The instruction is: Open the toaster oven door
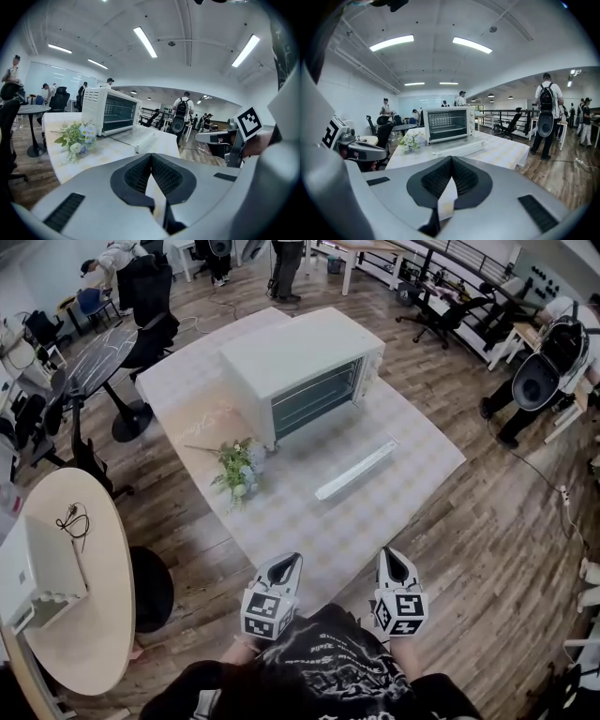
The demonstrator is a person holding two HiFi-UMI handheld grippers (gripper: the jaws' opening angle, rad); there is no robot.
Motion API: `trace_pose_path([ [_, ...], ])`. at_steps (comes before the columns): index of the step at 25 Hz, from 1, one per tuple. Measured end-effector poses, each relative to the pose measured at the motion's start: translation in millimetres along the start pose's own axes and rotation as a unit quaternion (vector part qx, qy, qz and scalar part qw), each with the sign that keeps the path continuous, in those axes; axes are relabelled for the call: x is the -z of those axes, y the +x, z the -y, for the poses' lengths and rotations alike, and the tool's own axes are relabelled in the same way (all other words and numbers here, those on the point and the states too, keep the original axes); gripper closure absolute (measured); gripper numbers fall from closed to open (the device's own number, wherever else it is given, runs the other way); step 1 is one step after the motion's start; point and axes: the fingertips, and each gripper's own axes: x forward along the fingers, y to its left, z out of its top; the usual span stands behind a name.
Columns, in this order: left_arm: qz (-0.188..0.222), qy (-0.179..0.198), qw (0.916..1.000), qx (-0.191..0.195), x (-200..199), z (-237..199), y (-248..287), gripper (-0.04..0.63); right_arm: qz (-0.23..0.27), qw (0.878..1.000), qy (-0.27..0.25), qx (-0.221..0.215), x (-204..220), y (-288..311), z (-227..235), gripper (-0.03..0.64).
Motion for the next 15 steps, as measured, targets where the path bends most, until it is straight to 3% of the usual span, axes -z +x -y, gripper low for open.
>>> trace_pose_path([
  [15, -0.001, -0.001, 1.0000, 0.010, 0, -12, 11, 0.575, -0.010, 1.000, -0.020, 0.004, 3, 3, -9, 0.611],
])
